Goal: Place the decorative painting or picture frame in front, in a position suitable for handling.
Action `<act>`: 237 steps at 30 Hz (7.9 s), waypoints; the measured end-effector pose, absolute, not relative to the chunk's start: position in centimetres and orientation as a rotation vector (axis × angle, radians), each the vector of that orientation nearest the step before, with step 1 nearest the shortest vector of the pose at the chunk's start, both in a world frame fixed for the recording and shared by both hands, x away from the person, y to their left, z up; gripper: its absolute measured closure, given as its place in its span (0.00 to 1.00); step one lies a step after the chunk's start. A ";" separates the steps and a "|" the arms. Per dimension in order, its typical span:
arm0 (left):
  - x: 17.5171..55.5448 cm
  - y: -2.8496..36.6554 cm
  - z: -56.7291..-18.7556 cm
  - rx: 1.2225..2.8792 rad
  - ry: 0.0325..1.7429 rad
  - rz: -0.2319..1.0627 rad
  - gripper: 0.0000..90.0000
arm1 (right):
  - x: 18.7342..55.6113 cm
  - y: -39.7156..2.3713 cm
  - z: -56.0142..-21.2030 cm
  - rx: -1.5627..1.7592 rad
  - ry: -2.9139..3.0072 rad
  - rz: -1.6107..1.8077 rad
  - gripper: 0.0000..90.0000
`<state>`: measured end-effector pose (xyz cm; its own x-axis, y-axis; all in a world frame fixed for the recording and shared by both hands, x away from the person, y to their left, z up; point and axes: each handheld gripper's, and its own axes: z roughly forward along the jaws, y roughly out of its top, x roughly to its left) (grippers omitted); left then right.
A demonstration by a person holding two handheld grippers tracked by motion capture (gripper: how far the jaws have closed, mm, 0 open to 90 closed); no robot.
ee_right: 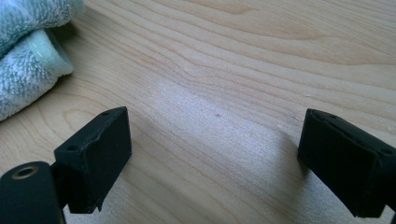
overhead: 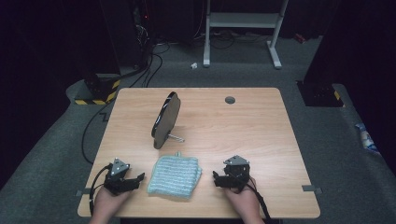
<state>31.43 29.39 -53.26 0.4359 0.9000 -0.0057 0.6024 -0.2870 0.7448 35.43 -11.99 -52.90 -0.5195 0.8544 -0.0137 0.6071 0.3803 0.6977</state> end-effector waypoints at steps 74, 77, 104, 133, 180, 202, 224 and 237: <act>31.0 29.5 -53.3 2.001 1.272 0.558 0.25 | 32.7 -6.1 -49.3 0.908 2.448 1.172 0.17; 31.0 29.5 -53.3 2.001 1.272 0.558 0.25 | 33.0 -4.2 -48.7 0.861 2.493 1.150 0.14; 31.1 29.5 -53.3 2.002 1.267 0.556 0.25 | 34.2 1.3 -51.6 0.853 2.687 0.904 0.16; 31.1 29.5 -53.3 2.003 1.266 0.555 0.25 | 32.7 0.9 -51.2 0.736 2.682 1.013 0.75; 31.1 29.5 -53.3 2.004 1.262 0.551 0.26 | 33.6 -11.1 -45.7 0.965 2.300 1.212 0.75; 31.1 29.5 -53.3 2.002 1.264 0.552 0.26 | 34.4 -19.1 -44.9 1.173 2.088 1.167 0.75; 31.1 29.5 -53.3 2.001 1.265 0.554 0.26 | 36.2 -22.7 -47.9 1.332 2.009 0.962 0.74; 31.1 29.5 -53.2 2.001 1.268 0.560 0.27 | 37.3 -22.3 -50.4 1.452 2.068 0.855 0.42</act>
<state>31.06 29.54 -53.24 0.4291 0.9032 -0.0056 0.6046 -0.2826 0.7447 37.35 -22.29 -50.37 -0.3296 0.9438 -0.0240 0.6514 0.2457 0.7179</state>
